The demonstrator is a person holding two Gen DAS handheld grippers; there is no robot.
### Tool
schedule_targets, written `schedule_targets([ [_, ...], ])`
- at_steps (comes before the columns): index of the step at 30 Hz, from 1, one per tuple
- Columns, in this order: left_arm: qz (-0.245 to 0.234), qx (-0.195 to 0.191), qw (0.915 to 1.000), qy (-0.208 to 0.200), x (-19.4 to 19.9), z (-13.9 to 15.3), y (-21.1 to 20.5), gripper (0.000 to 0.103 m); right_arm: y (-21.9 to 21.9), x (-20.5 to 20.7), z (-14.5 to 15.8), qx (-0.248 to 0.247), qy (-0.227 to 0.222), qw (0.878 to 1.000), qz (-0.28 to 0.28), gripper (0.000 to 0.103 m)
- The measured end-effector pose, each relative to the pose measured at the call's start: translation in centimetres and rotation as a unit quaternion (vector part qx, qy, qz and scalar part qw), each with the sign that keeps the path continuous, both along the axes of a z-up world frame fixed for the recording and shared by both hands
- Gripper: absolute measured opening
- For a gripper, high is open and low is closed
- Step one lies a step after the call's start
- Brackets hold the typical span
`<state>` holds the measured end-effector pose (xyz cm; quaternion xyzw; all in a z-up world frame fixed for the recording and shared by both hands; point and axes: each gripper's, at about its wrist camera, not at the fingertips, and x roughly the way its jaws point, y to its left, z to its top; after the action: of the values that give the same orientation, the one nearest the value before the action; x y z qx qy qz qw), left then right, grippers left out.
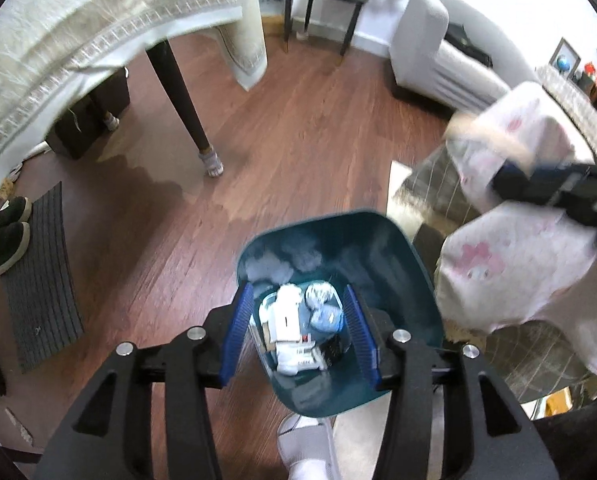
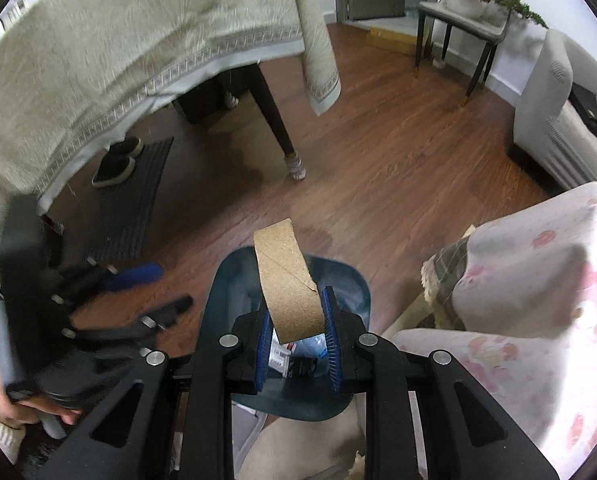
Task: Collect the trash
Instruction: 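Open the right tool over the bin to drop the tape roll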
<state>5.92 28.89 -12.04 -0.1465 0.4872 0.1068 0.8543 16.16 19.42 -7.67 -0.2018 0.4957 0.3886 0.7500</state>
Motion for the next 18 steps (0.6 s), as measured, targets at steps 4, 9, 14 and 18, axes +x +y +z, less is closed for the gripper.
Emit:
schedule_targets([
  [4,0.010,0.004,0.9996,-0.027,-0.2,2.1,0.6,0.052,0.5,-0.6,-2.0,-0.024,0.011,1.000,0.012,0.024],
  [9,0.016,0.012,0.9979,-0.062,-0.5,4.7,0.7,0.056,0.7,-1.1,-4.9,-0.069,0.025,0.997,0.018,0.024],
  [14,0.009,0.030,0.9963,-0.080,-0.5,6.2,0.3,0.061,0.9,-1.4,-6.2,-0.090,0.030,0.995,0.024,0.057],
  [18,-0.001,0.034,0.9952,-0.092,-0.5,7.0,-0.1,0.065,0.9,-1.6,-6.4,-0.094,0.034,0.995,0.025,0.060],
])
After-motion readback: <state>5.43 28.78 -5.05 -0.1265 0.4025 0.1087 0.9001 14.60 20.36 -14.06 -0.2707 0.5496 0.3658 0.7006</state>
